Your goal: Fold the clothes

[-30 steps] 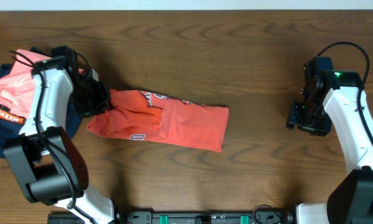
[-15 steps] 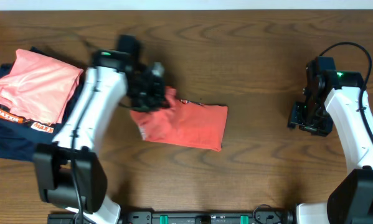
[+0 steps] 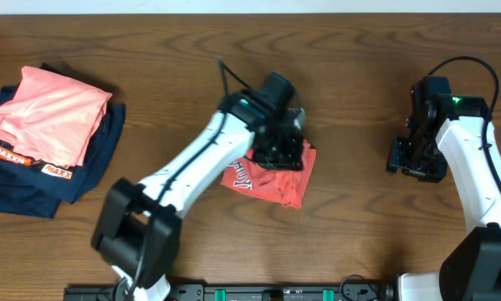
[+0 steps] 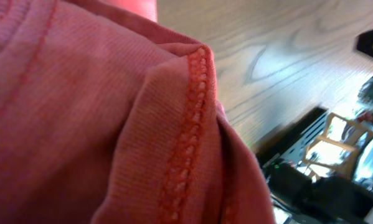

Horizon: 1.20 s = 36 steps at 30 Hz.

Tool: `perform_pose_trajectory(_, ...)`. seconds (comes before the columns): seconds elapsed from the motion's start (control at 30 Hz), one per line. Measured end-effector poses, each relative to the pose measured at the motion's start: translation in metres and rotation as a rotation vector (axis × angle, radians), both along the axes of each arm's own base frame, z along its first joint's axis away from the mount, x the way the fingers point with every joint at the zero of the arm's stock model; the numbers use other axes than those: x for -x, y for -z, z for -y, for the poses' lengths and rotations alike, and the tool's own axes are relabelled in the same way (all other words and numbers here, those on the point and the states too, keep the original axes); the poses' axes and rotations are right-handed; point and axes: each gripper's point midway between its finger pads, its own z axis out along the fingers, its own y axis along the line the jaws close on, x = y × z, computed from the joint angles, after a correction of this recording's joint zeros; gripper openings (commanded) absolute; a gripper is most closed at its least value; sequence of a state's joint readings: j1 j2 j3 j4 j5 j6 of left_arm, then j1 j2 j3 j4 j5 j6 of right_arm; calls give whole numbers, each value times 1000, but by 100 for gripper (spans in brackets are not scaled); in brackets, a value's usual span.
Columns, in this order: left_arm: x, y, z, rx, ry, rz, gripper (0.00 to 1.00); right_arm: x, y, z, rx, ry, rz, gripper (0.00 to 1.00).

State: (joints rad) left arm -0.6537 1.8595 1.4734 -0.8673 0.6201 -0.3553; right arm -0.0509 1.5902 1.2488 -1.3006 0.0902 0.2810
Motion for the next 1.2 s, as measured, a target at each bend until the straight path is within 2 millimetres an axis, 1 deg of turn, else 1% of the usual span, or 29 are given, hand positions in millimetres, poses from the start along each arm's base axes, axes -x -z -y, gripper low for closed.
perform_pose_trajectory(0.03, 2, 6, 2, -15, 11, -1, 31, 0, 0, 0, 0, 0, 0, 57)
perform_pose_trajectory(0.1, 5, 17, 4, -54, 17, 0, 39, 0, 0, 0, -1, 0, 0, 57)
perform_pose_trajectory(0.2, 6, 29, 4, -104, 25, 8, 41, 0, 0, -1, -8, 0, 1, 58)
perform_pose_trajectory(0.3, 6, 34, 1, -128, 37, 21, 42, 0, 0, -2, -14, -2, 1, 60)
perform_pose_trajectory(0.37, 3, 30, -6, -143, 50, 33, 43, -1, 1, -6, -37, -16, 4, 61)
perform_pose_trajectory(0.43, -6, 21, -17, -153, 41, 51, 43, -4, 1, -14, -84, -45, 17, 61)
perform_pose_trajectory(0.5, -27, 1, -38, -165, -12, 104, 43, -8, 1, -27, -161, -89, 36, 61)
perform_pose_trajectory(0.53, -39, -11, -49, -161, -45, 136, 43, -11, 0, -36, -211, -120, 50, 61)
perform_pose_trajectory(0.57, -54, -29, -66, -150, -99, 185, 43, -14, -1, -47, -268, -157, 67, 61)
perform_pose_trajectory(0.6, -63, -41, -79, -144, -138, 215, 45, -15, -3, -55, -309, -184, 78, 61)
perform_pose_trajectory(0.63, -74, -57, -96, -137, -192, 254, 47, -18, -5, -68, -362, -224, 95, 61)
perform_pose_trajectory(0.67, -81, -72, -115, -134, -246, 283, 49, -19, -7, -78, -399, -256, 108, 61)
perform_pose_trajectory(0.7, -88, -85, -134, -135, -302, 310, 49, -22, -9, -93, -442, -304, 128, 61)
perform_pose_trajectory(0.77, -95, -102, -165, -143, -392, 336, 49, -24, -13, -119, -500, -387, 155, 63)
perform_pose_trajectory(0.8, -97, -106, -177, -146, -425, 338, 50, -25, -14, -132, -520, -427, 167, 66)
perform_pose_trajectory(0.87, -99, -104, -191, -156, -461, 325, 51, -25, -16, -155, -541, -497, 184, 72)
perform_pose_trajectory(0.93, -97, -91, -198, -173, -476, 290, 51, -23, -17, -176, -549, -563, 198, 75)
perform_pose_trajectory(0.97, -95, -83, -200, -184, -478, 266, 51, -21, -18, -186, -551, -595, 204, 75)
perform_pose_trajectory(1.03, -89, -63, -201, -202, -470, 217, 51, -19, -17, -200, -536, -642, 216, 75)
perform_pose_trajectory(1.07, -85, -53, -201, -211, -465, 191, 51, -19, -15, -205, -511, -654, 219, 74)
perform_pose_trajectory(1.1, -81, -44, -201, -218, -461, 170, 51, -19, -13, -208, -491, -658, 221, 70)
perform_pose_trajectory(1.13, -78, -36, -200, -223, -456, 154, 51, -19, -10, -209, -459, -659, 221, 61)
perform_pose_trajectory(1.17, -75, -29, -200, -226, -452, 141, 51, -19, -7, -210, -434, -659, 220, 44)
perform_pose_trajectory(1.2, -72, -23, -199, -227, -446, 128, 51, -20, -1, -208, -401, -645, 212, 25)
